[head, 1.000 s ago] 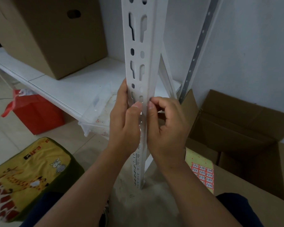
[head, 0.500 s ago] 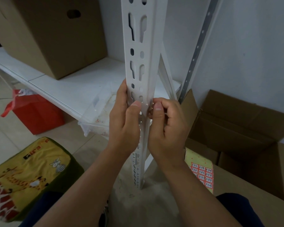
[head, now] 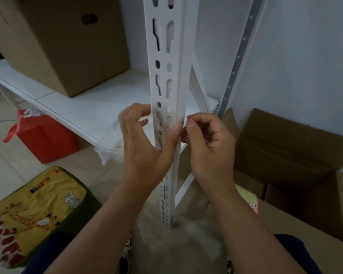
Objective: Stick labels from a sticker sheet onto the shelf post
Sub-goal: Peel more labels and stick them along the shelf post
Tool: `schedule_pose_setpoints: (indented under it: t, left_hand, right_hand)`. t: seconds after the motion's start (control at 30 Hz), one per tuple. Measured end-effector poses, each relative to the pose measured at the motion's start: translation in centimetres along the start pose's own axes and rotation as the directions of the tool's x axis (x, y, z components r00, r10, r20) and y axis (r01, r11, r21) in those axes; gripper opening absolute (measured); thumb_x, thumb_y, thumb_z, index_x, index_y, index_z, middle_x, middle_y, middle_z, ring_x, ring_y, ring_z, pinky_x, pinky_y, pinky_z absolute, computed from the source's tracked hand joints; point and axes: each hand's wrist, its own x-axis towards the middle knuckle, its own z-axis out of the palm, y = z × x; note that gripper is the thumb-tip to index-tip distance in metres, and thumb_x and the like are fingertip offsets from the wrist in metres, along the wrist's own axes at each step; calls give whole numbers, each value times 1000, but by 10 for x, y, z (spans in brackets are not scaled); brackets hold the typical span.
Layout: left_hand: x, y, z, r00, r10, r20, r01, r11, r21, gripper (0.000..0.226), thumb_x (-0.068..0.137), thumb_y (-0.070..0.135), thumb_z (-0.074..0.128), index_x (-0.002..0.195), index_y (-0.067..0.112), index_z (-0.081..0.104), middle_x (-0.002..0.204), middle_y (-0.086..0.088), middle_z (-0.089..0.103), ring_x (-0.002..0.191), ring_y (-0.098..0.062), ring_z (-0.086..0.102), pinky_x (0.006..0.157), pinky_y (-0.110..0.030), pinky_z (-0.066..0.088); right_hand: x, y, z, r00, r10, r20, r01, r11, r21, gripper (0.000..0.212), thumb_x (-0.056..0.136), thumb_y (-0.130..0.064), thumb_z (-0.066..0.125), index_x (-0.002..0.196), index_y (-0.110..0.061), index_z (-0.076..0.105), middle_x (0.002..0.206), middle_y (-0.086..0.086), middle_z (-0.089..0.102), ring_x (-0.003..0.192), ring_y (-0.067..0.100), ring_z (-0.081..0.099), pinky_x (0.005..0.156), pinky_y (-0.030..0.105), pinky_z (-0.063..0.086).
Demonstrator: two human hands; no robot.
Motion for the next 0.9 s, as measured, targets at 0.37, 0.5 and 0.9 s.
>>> schedule_pose_setpoints:
  t: [0.37, 0.5, 0.9]
  left_hand:
    - [-11, 19, 5, 993, 118, -9, -113, 964, 241, 19, 96, 16, 56, 83, 2, 57, 76, -9, 57, 69, -18, 53, 56, -34, 50]
    - [-11, 20, 6, 989, 146, -18, -137, 957, 256, 23, 98, 18, 53, 81, 3, 56, 73, -10, 58, 64, -20, 55, 50, -35, 49]
    - [-10, 28, 3, 981, 192, 20, -183, 891, 414, 32, 102, 22, 48, 76, 5, 54, 69, -8, 54, 58, -17, 47, 51, -24, 29]
  right_hand:
    - [-2, 3, -5, 997, -54, -59, 49, 995, -89, 15, 95, -11, 57, 90, -25, 60, 83, -13, 65, 81, 12, 66, 71, 34, 59]
    - [-2, 3, -5, 996, -71, -48, 66, 992, -107, 22, 95, -13, 57, 88, -33, 58, 83, -17, 64, 82, 11, 67, 72, 34, 59]
    - [-1, 5, 1, 991, -133, -18, 130, 985, -113, 22, 91, -19, 55, 84, -40, 55, 80, -23, 61, 81, 7, 66, 69, 24, 59]
